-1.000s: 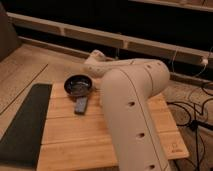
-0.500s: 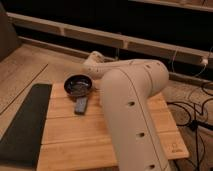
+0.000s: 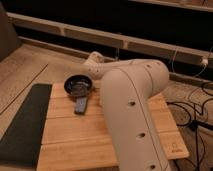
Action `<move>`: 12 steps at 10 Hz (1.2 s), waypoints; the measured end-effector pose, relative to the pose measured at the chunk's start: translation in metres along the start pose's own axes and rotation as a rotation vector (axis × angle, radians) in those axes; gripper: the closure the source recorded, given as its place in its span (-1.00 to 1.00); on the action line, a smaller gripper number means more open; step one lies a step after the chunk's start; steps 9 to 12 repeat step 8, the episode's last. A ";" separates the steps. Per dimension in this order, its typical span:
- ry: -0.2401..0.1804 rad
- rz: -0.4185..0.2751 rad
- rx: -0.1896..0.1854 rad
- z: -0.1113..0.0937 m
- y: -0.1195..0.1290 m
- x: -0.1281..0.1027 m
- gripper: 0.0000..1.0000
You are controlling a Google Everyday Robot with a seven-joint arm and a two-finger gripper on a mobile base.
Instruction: Place the pepper in the ceramic cup
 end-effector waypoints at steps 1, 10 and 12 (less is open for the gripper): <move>-0.008 -0.002 0.005 -0.002 -0.002 -0.003 1.00; -0.041 -0.015 0.005 -0.020 0.006 -0.011 1.00; -0.041 -0.015 0.005 -0.020 0.006 -0.011 1.00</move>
